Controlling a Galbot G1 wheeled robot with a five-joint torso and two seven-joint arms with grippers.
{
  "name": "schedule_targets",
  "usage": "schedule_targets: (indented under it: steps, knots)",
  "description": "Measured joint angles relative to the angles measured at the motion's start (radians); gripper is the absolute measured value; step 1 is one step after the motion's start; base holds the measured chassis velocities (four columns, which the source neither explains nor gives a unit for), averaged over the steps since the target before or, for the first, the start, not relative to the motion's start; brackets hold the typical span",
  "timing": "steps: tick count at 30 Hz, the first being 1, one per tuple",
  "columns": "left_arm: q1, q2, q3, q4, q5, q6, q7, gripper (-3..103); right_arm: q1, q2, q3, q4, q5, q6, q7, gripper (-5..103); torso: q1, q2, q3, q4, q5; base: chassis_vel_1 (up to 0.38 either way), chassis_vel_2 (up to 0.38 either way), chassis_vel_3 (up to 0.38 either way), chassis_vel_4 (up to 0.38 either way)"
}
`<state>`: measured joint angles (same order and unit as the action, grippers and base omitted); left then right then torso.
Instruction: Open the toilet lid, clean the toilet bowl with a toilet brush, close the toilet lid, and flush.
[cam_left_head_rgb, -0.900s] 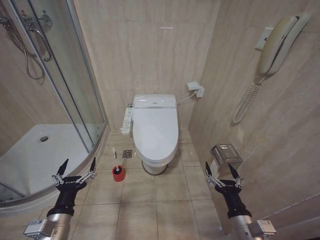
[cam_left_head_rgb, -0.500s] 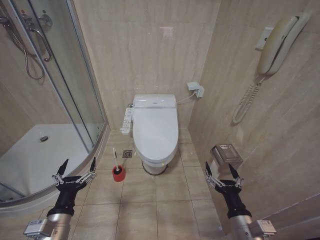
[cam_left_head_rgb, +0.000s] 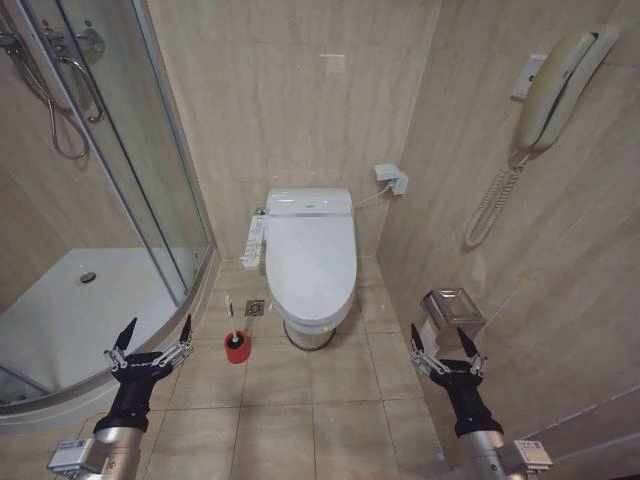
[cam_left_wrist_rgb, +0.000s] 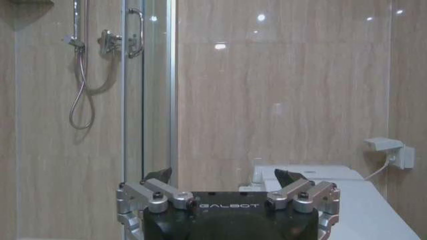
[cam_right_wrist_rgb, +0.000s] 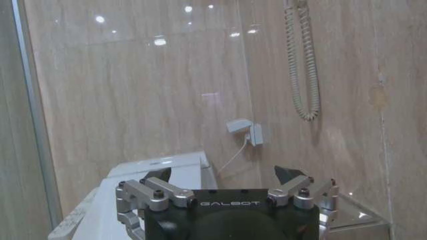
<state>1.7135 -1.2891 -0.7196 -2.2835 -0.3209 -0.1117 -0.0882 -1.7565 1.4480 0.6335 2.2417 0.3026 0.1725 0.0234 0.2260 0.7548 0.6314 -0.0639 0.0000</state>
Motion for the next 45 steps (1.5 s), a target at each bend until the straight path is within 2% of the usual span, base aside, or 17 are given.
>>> schedule_targets:
  steps: [4, 7, 8, 11, 12, 15, 17, 26, 28, 29, 31, 35, 45]
  knots:
    - [0.000, 0.000, 0.000, 0.000, 0.000, 0.000, 0.000, 100, 0.002, 0.001, -0.001, -0.012, -0.002, 0.012, -0.002, 100, 0.000, 0.000, 0.000, 0.0000, -0.0002, 0.000, 0.000, 0.000, 0.000]
    - [0.000, 0.000, 0.000, 0.000, 0.000, 0.000, 0.000, 100, 0.015, 0.009, -0.010, -0.095, -0.031, 0.083, -0.020, 100, 0.000, 0.000, 0.000, 0.0000, 0.0000, 0.000, 0.000, 0.000, 0.000]
    - [0.000, 0.000, 0.000, 0.000, 0.000, 0.000, 0.000, 100, 0.015, 0.009, -0.010, -0.095, -0.031, 0.083, -0.020, 100, 0.000, 0.000, 0.000, 0.0000, 0.0000, 0.000, 0.000, 0.000, 0.000]
    - [0.000, 0.000, 0.000, 0.000, 0.000, 0.000, 0.000, 100, 0.037, 0.021, -0.023, -0.215, -0.074, 0.190, -0.047, 100, 0.000, 0.000, 0.000, 0.0001, 0.0000, 0.000, 0.000, 0.000, 0.000]
    - [0.000, 0.000, 0.000, 0.000, 0.000, 0.000, 0.000, 100, 0.037, 0.021, -0.023, -0.215, -0.074, 0.190, -0.047, 100, 0.000, 0.000, 0.000, 0.0001, 0.0000, 0.000, 0.000, 0.000, 0.000]
    - [0.000, 0.000, 0.000, 0.000, 0.000, 0.000, 0.000, 100, 0.057, 0.033, -0.035, -0.330, -0.115, 0.290, -0.073, 100, 0.000, 0.000, 0.000, 0.0001, 0.0000, 0.000, 0.000, 0.000, 0.000]
    - [0.000, 0.000, 0.000, 0.000, 0.000, 0.000, 0.000, 100, 0.063, 0.038, -0.041, -0.372, -0.131, 0.327, -0.083, 100, 0.000, 0.000, 0.000, 0.0000, 0.0003, 0.000, 0.000, 0.000, 0.000]
    - [0.000, 0.000, 0.000, 0.000, 0.000, 0.000, 0.000, 100, 0.066, 0.039, -0.044, -0.365, -0.122, 0.338, -0.102, 100, 0.000, 0.000, 0.000, -0.0001, 0.0002, 0.000, 0.000, 0.000, 0.000]
    - [0.000, 0.000, 0.000, 0.000, 0.000, 0.000, 0.000, 100, 0.071, 0.039, -0.051, -0.304, -0.080, 0.338, -0.140, 100, 0.000, 0.000, 0.000, -0.0001, 0.0002, 0.000, 0.000, 0.000, 0.000]
    - [0.000, 0.000, 0.000, 0.000, 0.000, 0.000, 0.000, 100, 0.076, 0.040, -0.060, -0.230, -0.029, 0.339, -0.187, 100, 0.000, 0.000, 0.000, 0.0003, -0.0003, 0.000, 0.000, 0.000, 0.000]
    - [0.000, 0.000, 0.000, 0.000, 0.000, 0.000, 0.000, 100, 0.077, 0.040, -0.063, -0.204, -0.010, 0.339, -0.203, 100, 0.000, 0.000, 0.000, 0.0003, -0.0005, 0.000, 0.000, 0.000, 0.000]
    - [0.000, 0.000, 0.000, 0.000, 0.000, 0.000, 0.000, 100, 0.070, 0.036, -0.059, -0.150, -0.015, 0.327, -0.209, 100, 0.000, 0.000, 0.000, -0.0001, -0.0005, 0.000, 0.000, 0.000, 0.000]
    - [0.000, 0.000, 0.000, 0.000, 0.000, 0.000, 0.000, 100, 0.066, 0.034, -0.051, -0.191, -0.040, 0.364, -0.215, 100, 0.000, 0.000, 0.000, 0.0000, 0.0001, 0.000, 0.000, 0.000, 0.000]
